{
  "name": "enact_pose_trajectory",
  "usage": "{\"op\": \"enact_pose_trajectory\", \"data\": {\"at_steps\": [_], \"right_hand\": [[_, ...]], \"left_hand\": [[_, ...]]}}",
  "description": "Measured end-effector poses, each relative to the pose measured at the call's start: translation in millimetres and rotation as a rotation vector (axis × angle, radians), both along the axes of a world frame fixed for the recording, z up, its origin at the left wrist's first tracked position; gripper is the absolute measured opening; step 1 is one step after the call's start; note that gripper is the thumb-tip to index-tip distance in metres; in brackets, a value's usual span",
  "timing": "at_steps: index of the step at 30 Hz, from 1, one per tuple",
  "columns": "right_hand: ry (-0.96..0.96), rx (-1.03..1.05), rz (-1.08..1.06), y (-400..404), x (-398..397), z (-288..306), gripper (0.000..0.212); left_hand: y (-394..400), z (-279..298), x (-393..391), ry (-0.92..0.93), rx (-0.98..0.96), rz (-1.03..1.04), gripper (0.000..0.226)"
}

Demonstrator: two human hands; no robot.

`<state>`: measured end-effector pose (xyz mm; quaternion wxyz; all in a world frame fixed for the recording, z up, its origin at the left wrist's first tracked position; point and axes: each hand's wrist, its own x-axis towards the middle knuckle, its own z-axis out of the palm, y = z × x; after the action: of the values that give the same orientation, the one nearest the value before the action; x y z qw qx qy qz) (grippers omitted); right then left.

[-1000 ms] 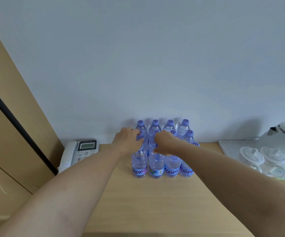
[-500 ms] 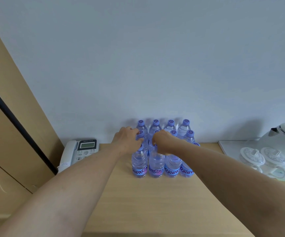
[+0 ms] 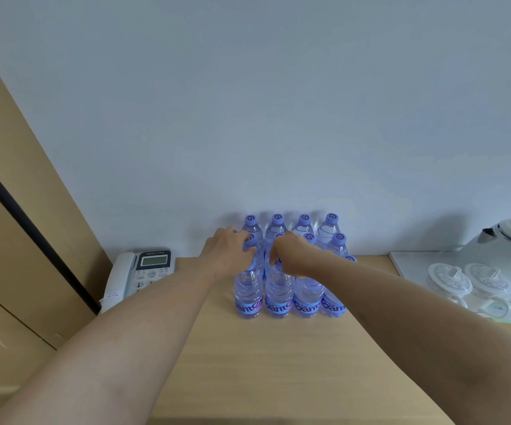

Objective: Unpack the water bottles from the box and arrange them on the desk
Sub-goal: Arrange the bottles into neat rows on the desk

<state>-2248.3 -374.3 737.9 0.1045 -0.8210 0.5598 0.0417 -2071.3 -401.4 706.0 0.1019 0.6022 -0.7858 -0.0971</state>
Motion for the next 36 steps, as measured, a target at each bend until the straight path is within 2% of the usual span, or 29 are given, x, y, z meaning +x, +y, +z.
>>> {"op": "enact_pose_trajectory", "data": {"at_steps": [9,13,21,24,29,34,36], "right_hand": [[0.029,0.047,-0.017,-5.0,2.8,-4.5,0.039],[0.03,0.073,-0.041,-9.7,5.5,-12.8,0.054],[-0.117,-0.083,-0.02,-7.2,28.0,-13.3,0.047],[-0.066,-0.123,-0.036,-6.6,40.6,-14.8,0.039],[-0.048,-0.078,-0.121,-10.2,52.6,-26.8,0.045],[0.029,-0.049,-0.074,-17.2,57.2,-20.9,0.041],[0.067,-0.048,-0.051,-19.3,57.4,-20.7,0.031]], "left_hand": [[-3.5,-0.3,5.0,-0.003,-0.003,-0.003,0.037],[-2.9,-0.3,8.1,0.012,-0.01,0.0,0.034],[-5.6,-2.3,21.8,0.022,-0.042,0.022,0.037],[-7.3,-3.3,29.7,0.027,-0.055,0.037,0.036],[-9.4,-7.7,42.6,0.051,-0.053,0.059,0.034],[-10.9,-12.0,51.0,0.062,-0.053,0.066,0.033],[-11.1,-13.6,52.4,0.057,-0.053,0.067,0.033]]}}
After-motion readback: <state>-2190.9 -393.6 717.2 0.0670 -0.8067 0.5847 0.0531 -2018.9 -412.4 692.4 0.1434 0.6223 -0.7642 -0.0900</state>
